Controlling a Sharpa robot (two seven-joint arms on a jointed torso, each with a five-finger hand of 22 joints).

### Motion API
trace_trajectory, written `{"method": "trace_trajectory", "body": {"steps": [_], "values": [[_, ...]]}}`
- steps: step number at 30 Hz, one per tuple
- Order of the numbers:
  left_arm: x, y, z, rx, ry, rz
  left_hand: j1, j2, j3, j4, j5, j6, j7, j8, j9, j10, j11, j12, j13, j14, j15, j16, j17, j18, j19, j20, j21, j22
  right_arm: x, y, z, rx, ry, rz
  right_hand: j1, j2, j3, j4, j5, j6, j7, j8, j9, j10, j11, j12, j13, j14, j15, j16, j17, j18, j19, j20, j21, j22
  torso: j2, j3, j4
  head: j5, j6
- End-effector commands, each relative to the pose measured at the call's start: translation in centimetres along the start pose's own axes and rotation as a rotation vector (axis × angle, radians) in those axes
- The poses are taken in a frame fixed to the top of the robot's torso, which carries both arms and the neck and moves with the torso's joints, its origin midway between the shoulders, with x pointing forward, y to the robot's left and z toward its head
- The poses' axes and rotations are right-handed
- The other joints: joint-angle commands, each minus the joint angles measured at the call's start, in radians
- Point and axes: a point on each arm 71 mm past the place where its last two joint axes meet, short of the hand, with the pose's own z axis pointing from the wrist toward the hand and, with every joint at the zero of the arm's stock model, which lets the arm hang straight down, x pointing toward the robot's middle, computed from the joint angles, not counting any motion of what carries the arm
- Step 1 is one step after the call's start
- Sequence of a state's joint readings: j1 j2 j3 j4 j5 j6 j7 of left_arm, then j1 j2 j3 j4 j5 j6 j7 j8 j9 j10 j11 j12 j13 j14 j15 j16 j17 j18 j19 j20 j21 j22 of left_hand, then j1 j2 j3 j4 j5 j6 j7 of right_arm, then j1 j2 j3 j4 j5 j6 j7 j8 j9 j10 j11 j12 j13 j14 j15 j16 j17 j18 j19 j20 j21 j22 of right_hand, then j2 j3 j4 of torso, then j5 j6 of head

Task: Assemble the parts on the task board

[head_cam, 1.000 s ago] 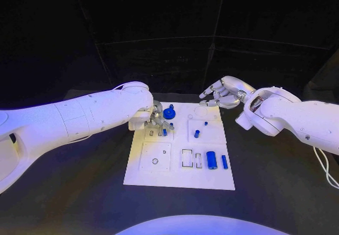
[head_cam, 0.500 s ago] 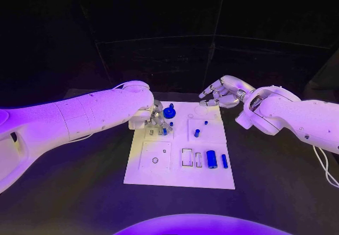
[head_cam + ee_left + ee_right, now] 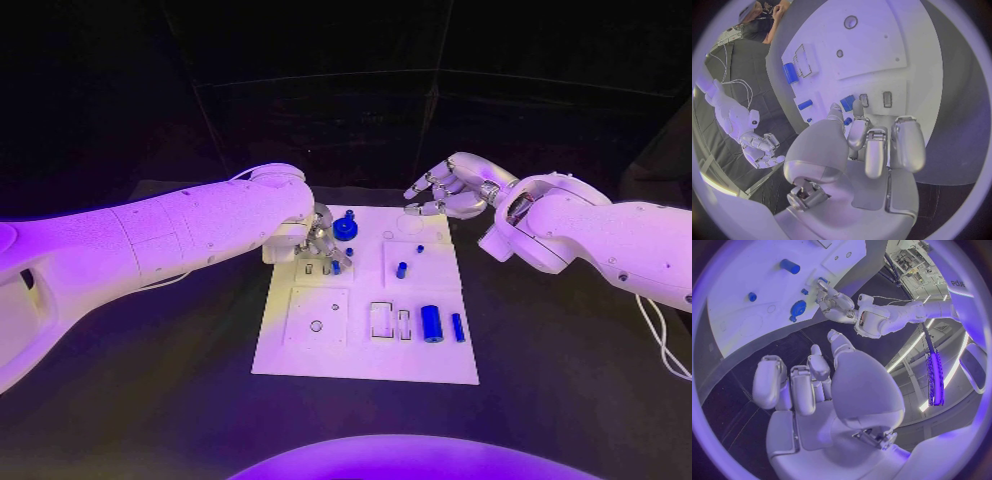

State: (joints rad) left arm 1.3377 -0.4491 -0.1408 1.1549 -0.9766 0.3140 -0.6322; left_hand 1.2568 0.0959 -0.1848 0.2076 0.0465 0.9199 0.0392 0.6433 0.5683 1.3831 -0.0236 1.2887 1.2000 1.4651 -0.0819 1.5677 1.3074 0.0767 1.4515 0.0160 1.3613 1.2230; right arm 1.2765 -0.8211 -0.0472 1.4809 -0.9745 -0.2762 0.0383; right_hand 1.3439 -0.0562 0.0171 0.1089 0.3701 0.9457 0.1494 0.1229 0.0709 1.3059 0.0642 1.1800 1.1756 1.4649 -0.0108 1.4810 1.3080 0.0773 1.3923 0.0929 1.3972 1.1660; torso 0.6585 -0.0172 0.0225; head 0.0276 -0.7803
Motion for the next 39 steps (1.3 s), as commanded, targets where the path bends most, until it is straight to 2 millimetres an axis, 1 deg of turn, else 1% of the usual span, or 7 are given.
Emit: {"method": "trace_trajectory", "body": {"steps": [1, 7, 11, 15, 16, 20, 39], "values": [[0.0, -0.1, 0.0, 0.008, 0.006, 0.01, 0.044, 0.008, 0.029, -0.026, 0.003, -0.007, -0.004, 0.003, 0.003, 0.005, -0.012, 0.004, 0.003, 0.106, -0.011, 0.003, 0.263, -0.009, -0.007, 0.002, 0.006, 0.002, 0.0, 0.1, 0.1, -0.006, 0.005, -0.005, 0.01, 0.004, -0.005, -0.003, 0.006, 0.005, -0.002, 0.004, -0.001, 0.004, -0.006, 0.005, 0.001, 0.07, -0.007, -0.002, 0.104, 0.001, 0.0, -0.005, -0.005, 0.001, 0.0, 0.0003, 0.0001, 0.0, -0.002], [0.0, -0.1, -0.1, 0.017, 0.005, -0.001, 0.169, 0.042, 0.146, -0.114, 0.025, -0.023, -0.012, -0.026, -0.004, -0.001, -0.019, -0.004, 0.002, 0.106, -0.018, 0.003, 0.263, -0.007, -0.01, -0.004, 0.005, 0.001, -0.1, 0.1, 0.1, -0.005, 0.005, -0.005, 0.012, 0.005, -0.004, -0.004, 0.008, 0.005, -0.002, 0.004, -0.001, 0.004, -0.006, 0.005, 0.001, 0.07, -0.008, -0.003, 0.103, 0.001, -0.001, -0.005, -0.005, 0.0, 0.0, -0.0004, 0.0001, -0.001, -0.004], [0.1, -0.2, -0.1, 0.024, 0.006, -0.003, 0.193, 0.028, 0.217, -0.148, 0.054, -0.027, -0.008, -0.046, -0.011, -0.005, -0.017, -0.01, 0.0, 0.106, -0.017, 0.003, 0.263, -0.008, -0.012, -0.005, 0.004, 0.002, 0.0, 0.1, 0.1, -0.005, 0.005, -0.005, 0.013, 0.006, -0.003, -0.004, 0.009, 0.006, -0.002, 0.005, -0.001, 0.004, -0.006, 0.005, 0.0, 0.07, -0.008, -0.003, 0.103, 0.002, -0.001, -0.005, -0.005, 0.0, 0.0, 0.0, 0.0002, 0.0, -0.006], [0.1, -0.1, -0.2, 0.031, 0.002, -0.009, 0.152, -0.016, 0.346, -0.165, 0.078, -0.017, -0.001, -0.062, -0.01, -0.004, -0.005, -0.019, -0.004, 0.106, -0.007, 0.003, 0.263, -0.007, -0.014, 0.0, 0.002, 0.001, 0.0, 0.1, 0.2, -0.005, 0.006, -0.005, 0.013, 0.006, -0.003, -0.004, 0.009, 0.006, -0.002, 0.005, -0.001, 0.004, -0.006, 0.005, 0.0, 0.07, -0.008, -0.003, 0.103, 0.002, -0.001, -0.005, -0.005, 0.0, 0.0, 0.0, 0.0006, 0.001, -0.007], [0.1, 0.0, -0.2, 0.032, -0.001, -0.012, 0.06, -0.096, 0.538, -0.179, 0.074, -0.011, 0.015, -0.07, 0.003, 0.001, 0.001, -0.022, -0.003, 0.106, -0.014, 0.003, 0.263, -0.005, -0.015, 0.003, 0.0, 0.005, 0.0, 0.1, 0.2, -0.005, 0.006, -0.005, 0.013, 0.006, -0.003, -0.004, 0.009, 0.006, -0.002, 0.005, -0.001, 0.004, -0.006, 0.005, 0.0, 0.07, -0.008, -0.003, 0.103, 0.002, -0.001, -0.005, -0.005, 0.0, 0.0, 0.0001, 0.0007, 0.001, -0.007], [0.0, 0.3, -0.3, 0.035, -0.017, -0.026, 0.014, -0.142, 0.676, -0.209, 0.074, -0.014, 0.007, -0.061, 0.026, 0.005, -0.006, -0.021, -0.001, 0.106, -0.01, 0.003, 0.263, -0.007, -0.016, 0.009, -0.003, 0.004, 0.0, 0.0, 0.2, -0.005, 0.006, -0.006, 0.014, 0.006, -0.003, -0.004, 0.011, 0.006, -0.002, 0.005, -0.001, 0.004, -0.007, 0.005, 0.0, 0.069, -0.008, -0.003, 0.103, 0.002, -0.001, -0.005, -0.006, 0.0, 0.0, 0.0001, 0.001, 0.001, -0.008], [0.1, 2.5, -1.8, 0.07, -0.183, -0.162, -0.049, -0.177, 0.8, -0.238, 0.07, -0.015, 0.004, -0.041, 0.062, 0.012, -0.008, -0.021, 0.0, 0.106, -0.007, 0.003, 0.263, -0.006, -0.013, 0.007, -0.004, 0.01, -0.3, -0.3, 0.1, 0.0, 0.003, -0.008, 0.014, 0.007, -0.002, -0.004, 0.012, 0.006, -0.002, 0.005, -0.001, 0.003, -0.006, 0.004, -0.001, 0.069, -0.008, -0.004, 0.102, 0.002, -0.001, -0.005, -0.006, 0.0, -0.001, 0.0004, 0.0024, 0.008, -0.015]]}}
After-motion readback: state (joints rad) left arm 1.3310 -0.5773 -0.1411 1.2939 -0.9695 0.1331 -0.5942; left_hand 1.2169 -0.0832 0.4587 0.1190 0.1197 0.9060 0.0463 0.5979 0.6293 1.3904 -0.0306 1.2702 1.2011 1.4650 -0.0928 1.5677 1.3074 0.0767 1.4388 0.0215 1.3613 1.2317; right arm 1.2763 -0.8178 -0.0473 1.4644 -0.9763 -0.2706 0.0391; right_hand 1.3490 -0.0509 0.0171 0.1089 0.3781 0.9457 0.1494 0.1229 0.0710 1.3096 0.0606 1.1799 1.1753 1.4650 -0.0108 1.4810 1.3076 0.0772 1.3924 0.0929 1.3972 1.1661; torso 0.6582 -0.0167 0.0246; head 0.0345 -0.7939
